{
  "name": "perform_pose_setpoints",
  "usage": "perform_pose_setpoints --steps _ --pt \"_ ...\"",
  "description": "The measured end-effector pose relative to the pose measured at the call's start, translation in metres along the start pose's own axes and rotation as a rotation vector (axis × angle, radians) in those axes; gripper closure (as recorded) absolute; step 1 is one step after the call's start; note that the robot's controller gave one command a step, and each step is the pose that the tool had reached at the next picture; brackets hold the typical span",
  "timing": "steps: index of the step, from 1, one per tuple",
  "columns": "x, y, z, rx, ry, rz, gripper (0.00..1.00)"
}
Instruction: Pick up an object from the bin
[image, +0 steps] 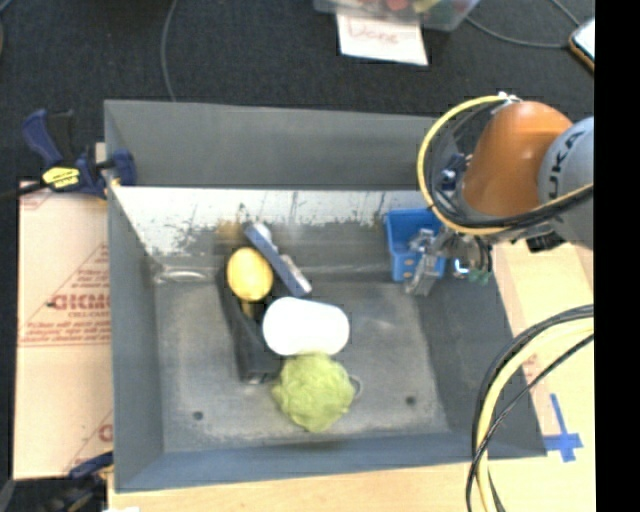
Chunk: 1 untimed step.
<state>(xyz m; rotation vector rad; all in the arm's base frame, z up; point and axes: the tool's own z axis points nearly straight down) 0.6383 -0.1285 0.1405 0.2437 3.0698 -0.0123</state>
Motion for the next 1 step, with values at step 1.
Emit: perform_pose_setpoints --steps 1 --pt "0.0132 -0.0265 -0.0732 0.002 0.016 -0.017 1.00"
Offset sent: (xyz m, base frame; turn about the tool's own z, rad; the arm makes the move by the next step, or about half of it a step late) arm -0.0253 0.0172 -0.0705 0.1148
